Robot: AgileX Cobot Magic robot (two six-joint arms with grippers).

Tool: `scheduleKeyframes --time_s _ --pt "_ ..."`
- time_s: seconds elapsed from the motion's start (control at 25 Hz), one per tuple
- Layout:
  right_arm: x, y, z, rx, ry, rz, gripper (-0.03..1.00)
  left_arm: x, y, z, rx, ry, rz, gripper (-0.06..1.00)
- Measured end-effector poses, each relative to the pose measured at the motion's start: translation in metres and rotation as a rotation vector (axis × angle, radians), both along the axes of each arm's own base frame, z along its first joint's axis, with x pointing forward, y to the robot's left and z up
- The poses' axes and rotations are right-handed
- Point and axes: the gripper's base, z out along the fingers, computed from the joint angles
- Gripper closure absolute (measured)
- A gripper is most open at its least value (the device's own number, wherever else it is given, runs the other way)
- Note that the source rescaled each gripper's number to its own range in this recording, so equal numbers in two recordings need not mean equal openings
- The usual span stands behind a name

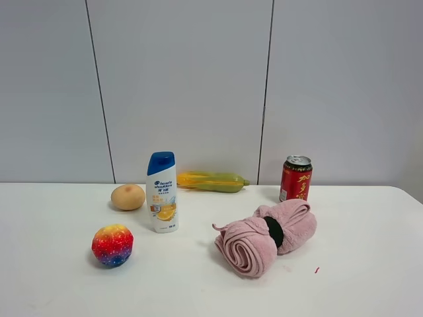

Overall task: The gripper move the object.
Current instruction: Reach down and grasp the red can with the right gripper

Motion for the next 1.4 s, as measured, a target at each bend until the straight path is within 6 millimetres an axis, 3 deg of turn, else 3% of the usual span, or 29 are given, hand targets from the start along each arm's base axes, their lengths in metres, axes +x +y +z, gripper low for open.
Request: scheduleKeyframes --time_s 0.48,0.68,0.84,0.96,1.16,1.4 --pt "-0.001 0.002 0.003 0.016 -0.013 0.014 -0.03 0.0 0.0 0.0 0.0 0.0 0.0 -0.06" --pt "-0.009 0.003 0.033 -0.005 -0.093 0.016 -0.03 0.0 0.0 0.0 0.0 0.0 0.0 -0.06" --pt "-0.001 0.002 0.058 -0.031 -0.081 0.033 -0.03 0.0 0.0 0.0 0.0 0.0 0.0 -0.06" --pt "0.017 0.0 0.075 -0.071 -0.059 0.053 -0.03 0.0 0.0 0.0 0.0 0.0 0.0 -0.06" --pt "0.056 -0.003 0.086 -0.077 -0.067 0.068 -0.03 0.0 0.0 0.0 0.0 0.0 0.0 -0.06" --pt "0.104 -0.006 0.1 -0.011 -0.217 0.071 -0.03 0.0 0.0 0.0 0.0 0.0 0.0 -0.06"
